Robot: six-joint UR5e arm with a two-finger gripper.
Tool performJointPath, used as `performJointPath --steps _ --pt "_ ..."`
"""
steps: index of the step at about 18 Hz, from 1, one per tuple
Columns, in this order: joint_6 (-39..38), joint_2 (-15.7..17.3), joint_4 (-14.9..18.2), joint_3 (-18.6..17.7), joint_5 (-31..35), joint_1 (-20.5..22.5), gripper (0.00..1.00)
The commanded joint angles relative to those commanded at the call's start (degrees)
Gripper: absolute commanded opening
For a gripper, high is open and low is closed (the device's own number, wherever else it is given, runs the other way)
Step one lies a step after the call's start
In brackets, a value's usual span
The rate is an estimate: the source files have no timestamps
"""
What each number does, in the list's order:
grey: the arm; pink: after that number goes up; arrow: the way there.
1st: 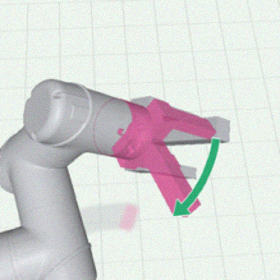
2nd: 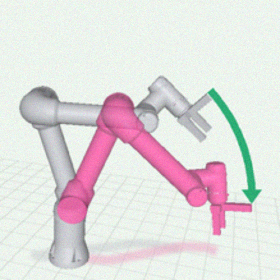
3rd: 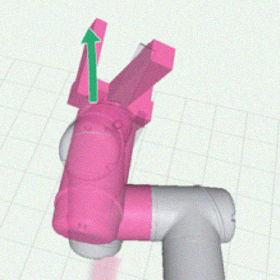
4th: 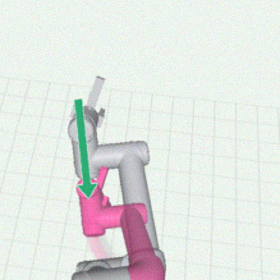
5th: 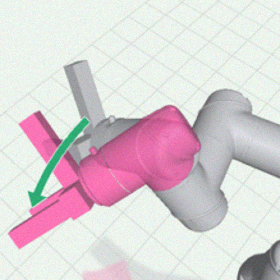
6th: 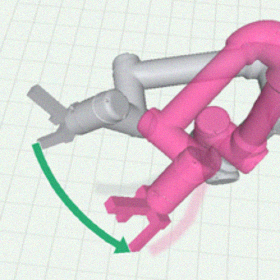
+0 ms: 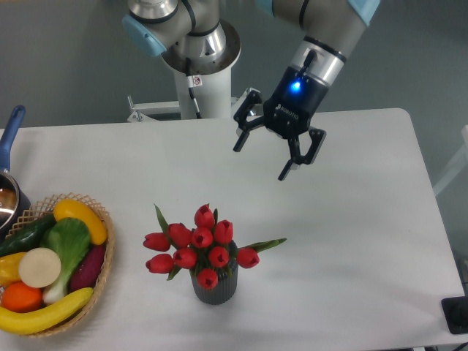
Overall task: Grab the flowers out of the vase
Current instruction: 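Move the open gripper toward the red tulips in the dark vase, then lower the gripper around the tulip stems above the vase rim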
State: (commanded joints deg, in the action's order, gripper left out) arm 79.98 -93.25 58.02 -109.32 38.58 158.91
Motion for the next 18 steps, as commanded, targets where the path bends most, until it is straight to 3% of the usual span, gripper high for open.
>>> performJointPath --steps 4,9,18 --pt "0.09 -2.19 -3.08 -0.45 -0.43 -1.22 1.0" --pt "-0.78 -7.55 -10.38 1.04 -1.31 -3.25 1.0" --pt "-3.16 -12.91 -11.61 4.91 -3.51 -5.8 1.0"
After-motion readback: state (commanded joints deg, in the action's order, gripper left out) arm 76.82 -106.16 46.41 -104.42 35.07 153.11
